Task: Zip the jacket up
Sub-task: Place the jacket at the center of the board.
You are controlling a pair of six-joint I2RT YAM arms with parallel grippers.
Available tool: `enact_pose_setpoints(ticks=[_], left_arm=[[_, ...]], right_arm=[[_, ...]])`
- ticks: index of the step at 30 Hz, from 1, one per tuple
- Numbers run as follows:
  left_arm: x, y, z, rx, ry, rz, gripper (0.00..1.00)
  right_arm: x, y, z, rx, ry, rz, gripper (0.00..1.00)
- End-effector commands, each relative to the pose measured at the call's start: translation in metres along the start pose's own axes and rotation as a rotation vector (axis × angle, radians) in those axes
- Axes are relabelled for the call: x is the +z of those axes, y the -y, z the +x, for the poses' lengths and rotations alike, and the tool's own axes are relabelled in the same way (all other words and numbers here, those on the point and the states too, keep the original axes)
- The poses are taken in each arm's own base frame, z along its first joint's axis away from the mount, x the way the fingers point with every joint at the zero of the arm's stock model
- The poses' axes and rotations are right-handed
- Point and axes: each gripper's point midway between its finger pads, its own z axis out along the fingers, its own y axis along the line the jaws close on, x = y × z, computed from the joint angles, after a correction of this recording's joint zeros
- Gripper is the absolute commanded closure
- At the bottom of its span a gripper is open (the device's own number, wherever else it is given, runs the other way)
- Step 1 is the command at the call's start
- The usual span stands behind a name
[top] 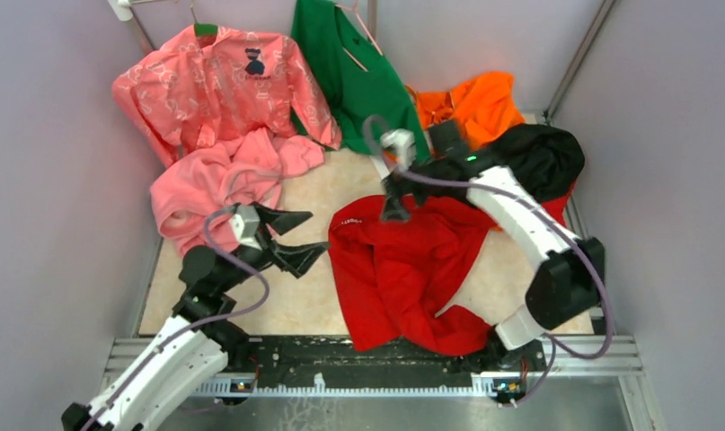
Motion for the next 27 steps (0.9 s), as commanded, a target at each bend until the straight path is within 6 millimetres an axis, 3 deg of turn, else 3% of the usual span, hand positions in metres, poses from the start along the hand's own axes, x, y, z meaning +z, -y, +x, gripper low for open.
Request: enact_pose_setpoints(ticks=[1,3,5,9,12,16,19,22,25,27], left_arm=[[0.014,-0.002,0.032,-0.079,-0.088,0.038,0.07],[0.025,-0.002,0.04,-0.083,-0.108,0.053,0.07],[0.041,0.001,0.057,-0.043,-0.164,0.079,0.06],[0.078,0.009,0.098,0.156,-0.297,0.118,0.05],[0.106,0.019,0.14,0.335,-0.398,0.195,0.03],[0.145,0.014,0.186,0.448,-0.492,0.236,0.01],[0.16,0.005,0.227,0.457,-0.591,0.254,0.01],[0.166,-0.007,0.255,0.455,-0.647,0.222,0.03],[0.166,-0.023,0.275,0.442,-0.715,0.143,0.12],[0.168,-0.03,0.276,0.416,-0.734,0.123,0.37]], right_arm=[[-0.156,0.061,-0.054,-0.131,0.305,0.36,0.02],[-0.198,0.097,-0.023,-0.134,0.261,0.524,0.02],[-0.227,0.13,0.022,-0.157,0.142,0.669,0.02],[-0.242,0.146,0.107,-0.426,-0.113,0.642,0.07],[-0.241,0.153,0.148,-0.619,-0.248,0.59,0.07],[-0.22,0.166,0.181,-0.662,-0.31,0.483,0.08],[-0.206,0.181,0.188,-0.647,-0.279,0.481,0.08],[-0.19,0.202,0.198,-0.631,-0.295,0.537,0.08],[-0.176,0.221,0.205,-0.625,-0.331,0.62,0.15],[-0.176,0.225,0.198,-0.599,-0.312,0.644,0.32]])
